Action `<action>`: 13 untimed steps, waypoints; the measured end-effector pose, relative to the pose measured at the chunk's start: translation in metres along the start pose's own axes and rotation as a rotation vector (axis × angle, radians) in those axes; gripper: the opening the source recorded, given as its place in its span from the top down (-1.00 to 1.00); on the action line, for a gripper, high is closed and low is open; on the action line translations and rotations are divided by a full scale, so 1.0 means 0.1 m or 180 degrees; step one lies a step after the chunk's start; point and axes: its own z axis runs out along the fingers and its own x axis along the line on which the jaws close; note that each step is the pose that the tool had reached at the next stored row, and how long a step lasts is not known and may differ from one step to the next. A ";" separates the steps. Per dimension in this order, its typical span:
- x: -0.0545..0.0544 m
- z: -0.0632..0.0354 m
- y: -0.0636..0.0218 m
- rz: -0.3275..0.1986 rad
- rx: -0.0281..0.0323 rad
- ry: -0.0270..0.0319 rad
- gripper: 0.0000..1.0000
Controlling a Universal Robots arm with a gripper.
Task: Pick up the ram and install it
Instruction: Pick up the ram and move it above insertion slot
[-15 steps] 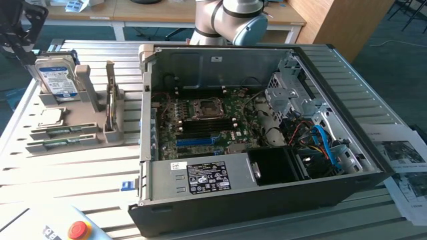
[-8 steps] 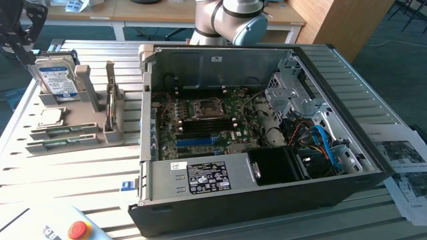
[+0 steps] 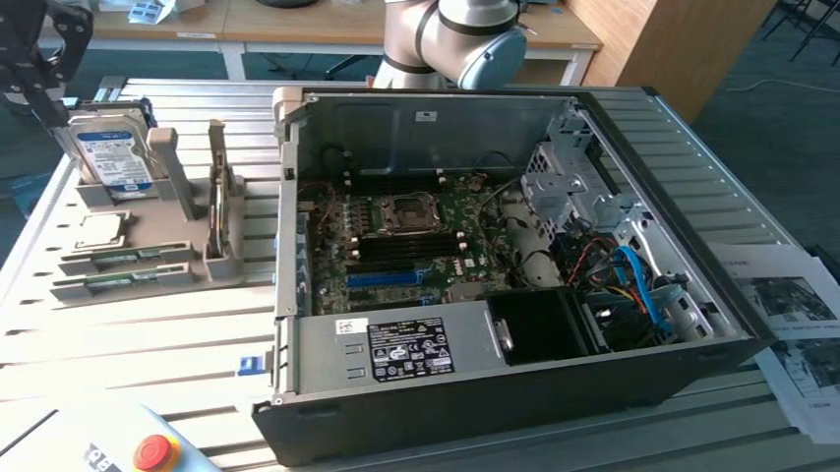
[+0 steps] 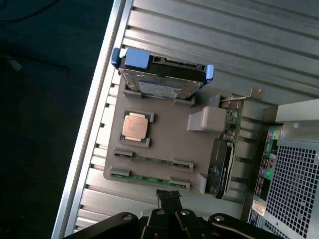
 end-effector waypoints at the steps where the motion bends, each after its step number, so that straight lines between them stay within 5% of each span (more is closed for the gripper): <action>1: 0.00 0.000 0.000 -0.0038 -0.0001 0.0002 0.80; 13: 0.00 0.000 0.000 -0.0411 -0.0011 0.0019 0.80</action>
